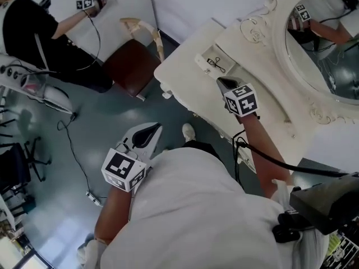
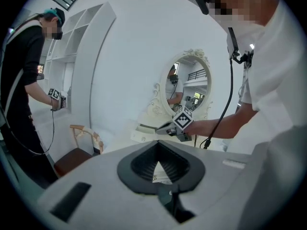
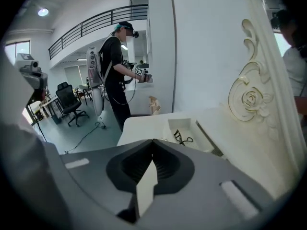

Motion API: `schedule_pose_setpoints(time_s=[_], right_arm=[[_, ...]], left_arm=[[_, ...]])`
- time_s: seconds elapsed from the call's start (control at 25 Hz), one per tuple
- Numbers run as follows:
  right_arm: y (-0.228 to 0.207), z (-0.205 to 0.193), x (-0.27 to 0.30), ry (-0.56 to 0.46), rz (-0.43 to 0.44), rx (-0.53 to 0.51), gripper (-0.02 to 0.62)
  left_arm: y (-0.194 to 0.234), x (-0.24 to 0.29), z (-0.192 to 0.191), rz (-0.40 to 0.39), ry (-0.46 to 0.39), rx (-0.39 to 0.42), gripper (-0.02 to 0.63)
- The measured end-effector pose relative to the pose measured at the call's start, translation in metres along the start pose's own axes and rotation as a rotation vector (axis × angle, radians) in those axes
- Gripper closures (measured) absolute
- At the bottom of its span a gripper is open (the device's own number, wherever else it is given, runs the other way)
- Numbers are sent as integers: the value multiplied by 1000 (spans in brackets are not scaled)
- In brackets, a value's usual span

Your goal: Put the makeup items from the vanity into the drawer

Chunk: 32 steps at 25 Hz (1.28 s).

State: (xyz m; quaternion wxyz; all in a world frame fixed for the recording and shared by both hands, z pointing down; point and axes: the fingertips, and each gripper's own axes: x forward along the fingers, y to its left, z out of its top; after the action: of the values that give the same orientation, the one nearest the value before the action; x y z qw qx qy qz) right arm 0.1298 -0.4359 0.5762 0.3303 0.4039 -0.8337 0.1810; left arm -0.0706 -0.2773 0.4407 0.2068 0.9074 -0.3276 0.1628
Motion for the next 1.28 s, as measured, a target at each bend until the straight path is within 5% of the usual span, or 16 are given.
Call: schedule_pose_setpoints(time_s=[0.68,1.28], right_arm=[[225,-61,-120,-137,22,54,594],[308,-77,-147,-160,6,42,595]], left_arm=[[-53,-77,-43,-250,-3,60,603],[-78,-118,-86,-322,13,91,603]])
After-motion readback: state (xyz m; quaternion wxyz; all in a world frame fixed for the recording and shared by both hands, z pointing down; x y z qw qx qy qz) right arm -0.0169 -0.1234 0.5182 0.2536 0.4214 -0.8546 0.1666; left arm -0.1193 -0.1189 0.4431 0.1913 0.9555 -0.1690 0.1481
